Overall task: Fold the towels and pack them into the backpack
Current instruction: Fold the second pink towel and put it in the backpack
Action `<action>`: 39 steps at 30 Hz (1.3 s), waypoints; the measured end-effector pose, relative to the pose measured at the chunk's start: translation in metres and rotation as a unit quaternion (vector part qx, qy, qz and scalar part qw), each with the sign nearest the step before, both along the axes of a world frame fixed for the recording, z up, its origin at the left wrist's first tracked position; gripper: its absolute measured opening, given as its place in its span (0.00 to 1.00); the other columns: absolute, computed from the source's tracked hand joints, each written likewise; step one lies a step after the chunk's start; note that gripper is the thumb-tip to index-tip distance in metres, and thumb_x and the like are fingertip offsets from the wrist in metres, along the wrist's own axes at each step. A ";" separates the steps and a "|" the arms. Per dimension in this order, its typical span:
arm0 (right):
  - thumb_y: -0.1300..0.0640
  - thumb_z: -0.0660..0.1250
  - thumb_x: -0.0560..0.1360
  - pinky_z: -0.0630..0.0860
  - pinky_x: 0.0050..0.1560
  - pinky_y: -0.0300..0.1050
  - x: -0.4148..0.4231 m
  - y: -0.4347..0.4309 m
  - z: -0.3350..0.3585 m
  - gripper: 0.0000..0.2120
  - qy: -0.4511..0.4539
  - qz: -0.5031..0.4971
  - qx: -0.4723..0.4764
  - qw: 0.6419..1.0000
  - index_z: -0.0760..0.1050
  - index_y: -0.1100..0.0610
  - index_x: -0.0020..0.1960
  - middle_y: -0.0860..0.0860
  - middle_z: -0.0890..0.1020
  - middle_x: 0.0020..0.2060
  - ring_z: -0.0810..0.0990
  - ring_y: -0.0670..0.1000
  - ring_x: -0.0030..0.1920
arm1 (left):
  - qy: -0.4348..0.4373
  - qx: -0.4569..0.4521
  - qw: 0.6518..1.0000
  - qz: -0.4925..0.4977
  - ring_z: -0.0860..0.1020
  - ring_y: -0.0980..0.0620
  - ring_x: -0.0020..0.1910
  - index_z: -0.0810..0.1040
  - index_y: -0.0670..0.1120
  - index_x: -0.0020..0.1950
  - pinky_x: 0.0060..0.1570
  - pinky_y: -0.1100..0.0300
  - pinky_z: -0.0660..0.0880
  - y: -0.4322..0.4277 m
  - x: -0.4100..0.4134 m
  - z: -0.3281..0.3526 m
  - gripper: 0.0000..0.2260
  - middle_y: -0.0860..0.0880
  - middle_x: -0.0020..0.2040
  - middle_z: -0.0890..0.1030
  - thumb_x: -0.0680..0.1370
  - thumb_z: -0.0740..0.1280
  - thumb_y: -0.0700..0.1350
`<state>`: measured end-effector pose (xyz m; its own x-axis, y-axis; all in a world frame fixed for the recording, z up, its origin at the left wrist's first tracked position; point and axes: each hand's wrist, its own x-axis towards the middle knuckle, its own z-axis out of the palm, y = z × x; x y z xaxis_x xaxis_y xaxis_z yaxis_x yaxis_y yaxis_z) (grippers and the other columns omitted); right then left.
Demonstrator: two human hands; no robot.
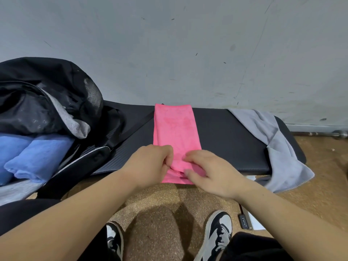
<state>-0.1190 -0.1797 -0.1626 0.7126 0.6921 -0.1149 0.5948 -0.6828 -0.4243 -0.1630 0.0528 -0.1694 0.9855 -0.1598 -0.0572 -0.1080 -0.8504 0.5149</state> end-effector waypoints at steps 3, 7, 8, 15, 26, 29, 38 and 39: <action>0.33 0.63 0.77 0.77 0.62 0.45 0.011 0.005 0.003 0.23 -0.028 0.007 -0.031 0.999 0.80 0.45 0.63 0.39 0.81 0.63 0.77 0.42 0.63 | -0.003 0.009 1.000 0.006 0.79 0.51 0.41 0.78 0.56 0.49 0.43 0.48 0.78 0.001 0.004 -0.003 0.07 0.55 0.40 0.83 0.78 0.65 0.43; 0.52 0.64 0.80 0.78 0.48 0.47 0.021 0.013 0.003 0.09 -0.007 -0.026 0.032 0.999 0.81 0.50 0.44 0.45 0.84 0.44 0.80 0.47 0.44 | 0.004 0.002 1.000 0.008 0.79 0.52 0.44 0.78 0.57 0.50 0.46 0.48 0.79 0.004 0.010 -0.005 0.10 0.56 0.44 0.83 0.78 0.63 0.41; 0.54 0.65 0.80 0.78 0.45 0.48 0.024 0.013 0.002 0.10 0.019 -0.060 0.054 0.997 0.80 0.51 0.42 0.46 0.84 0.40 0.80 0.48 0.41 | 0.004 -0.003 1.000 0.003 0.79 0.53 0.44 0.78 0.57 0.49 0.46 0.48 0.79 0.004 0.011 -0.005 0.10 0.57 0.45 0.82 0.78 0.64 0.40; 0.54 0.66 0.82 0.77 0.40 0.50 0.034 0.021 -0.004 0.14 0.057 -0.119 0.093 0.987 0.77 0.46 0.38 0.46 0.79 0.30 0.78 0.48 0.34 | 0.002 0.080 0.992 -0.100 0.73 0.56 0.59 0.82 0.61 0.63 0.50 0.49 0.78 -0.002 0.013 -0.006 0.20 0.58 0.59 0.73 0.81 0.63 0.38; 0.50 0.64 0.82 0.74 0.39 0.45 0.031 0.024 0.006 0.12 0.038 -0.097 0.004 0.995 0.82 0.52 0.46 0.45 0.79 0.32 0.78 0.48 0.36 | 0.017 0.119 0.986 -0.118 0.74 0.51 0.43 0.73 0.52 0.39 0.43 0.47 0.78 0.010 -0.003 0.020 0.03 0.54 0.45 0.72 0.73 0.64 0.46; 0.47 0.63 0.82 0.76 0.42 0.47 0.029 0.023 0.007 0.15 0.035 -0.090 -0.012 0.995 0.80 0.54 0.44 0.49 0.83 0.36 0.80 0.51 0.39 | 0.037 0.113 0.985 -0.123 0.73 0.52 0.41 0.68 0.53 0.37 0.42 0.48 0.77 0.010 -0.012 0.024 0.06 0.54 0.43 0.71 0.72 0.64 0.47; 0.46 0.75 0.74 0.78 0.54 0.52 0.015 0.019 -0.006 0.10 -0.023 -0.020 -0.013 0.999 0.76 0.47 0.42 0.42 0.74 0.48 0.74 0.48 0.51 | 0.048 0.250 0.966 -0.053 0.79 0.46 0.52 0.67 0.52 0.44 0.45 0.53 0.75 -0.003 -0.012 0.018 0.17 0.51 0.49 0.75 0.78 0.63 0.65; 0.46 0.75 0.73 0.78 0.53 0.52 0.014 0.020 -0.008 0.10 -0.034 -0.019 -0.010 0.999 0.76 0.49 0.44 0.42 0.74 0.48 0.72 0.47 0.50 | 0.036 0.247 0.967 -0.056 0.78 0.47 0.53 0.68 0.52 0.49 0.44 0.53 0.75 -0.006 -0.012 0.015 0.18 0.51 0.52 0.74 0.78 0.64 0.65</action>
<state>-0.1045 -0.1600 -0.1707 0.7446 0.6628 -0.0790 0.5958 -0.7133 -0.3690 -0.1755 0.0470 -0.1548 0.9543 -0.2007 -0.2213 -0.1923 -0.9796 0.0590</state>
